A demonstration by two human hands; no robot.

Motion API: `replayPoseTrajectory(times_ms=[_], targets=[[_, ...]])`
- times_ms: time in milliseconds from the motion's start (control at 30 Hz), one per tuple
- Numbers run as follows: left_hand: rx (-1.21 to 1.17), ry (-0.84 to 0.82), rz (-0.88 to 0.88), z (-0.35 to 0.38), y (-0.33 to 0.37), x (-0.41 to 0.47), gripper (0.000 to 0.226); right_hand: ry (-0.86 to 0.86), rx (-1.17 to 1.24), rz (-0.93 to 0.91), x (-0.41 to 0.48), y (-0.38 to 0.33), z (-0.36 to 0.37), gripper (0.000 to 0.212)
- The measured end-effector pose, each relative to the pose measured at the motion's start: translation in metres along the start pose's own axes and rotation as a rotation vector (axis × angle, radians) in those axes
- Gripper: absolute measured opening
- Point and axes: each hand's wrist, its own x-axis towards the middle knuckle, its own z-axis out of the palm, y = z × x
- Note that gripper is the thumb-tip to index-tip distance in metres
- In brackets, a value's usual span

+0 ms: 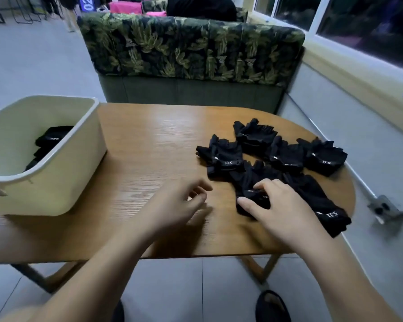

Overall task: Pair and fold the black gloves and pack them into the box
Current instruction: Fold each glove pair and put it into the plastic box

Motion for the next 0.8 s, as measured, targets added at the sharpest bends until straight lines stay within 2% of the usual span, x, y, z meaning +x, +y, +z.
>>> replayPoseTrajectory(times_ms=[67,233,433,533,667,800], targets=[[0.018,-0.016,0.055,0.009,-0.002,-0.003,0.018,-0.040,-0.066,-0.027,-0.006,-0.004,0.006,0.065],[0.093,0.019,0.205,0.018,0.000,-0.022,0.032,-0.041,-0.074,-0.151,-0.028,-0.022,0.017,0.055],[0.200,-0.020,0.373,0.011,0.006,-0.051,0.047,-0.113,0.007,-0.380,-0.048,-0.045,0.033,0.030],[0.308,-0.030,0.357,0.002,-0.002,-0.062,0.046,-0.155,0.055,-0.466,-0.048,-0.049,0.039,0.035],[0.416,-0.089,0.281,-0.006,-0.013,-0.074,0.061,-0.202,0.096,-0.546,-0.047,-0.050,0.046,0.049],[0.455,-0.084,0.269,-0.004,-0.019,-0.079,0.065,-0.149,0.025,-0.606,-0.044,-0.044,0.054,0.054]])
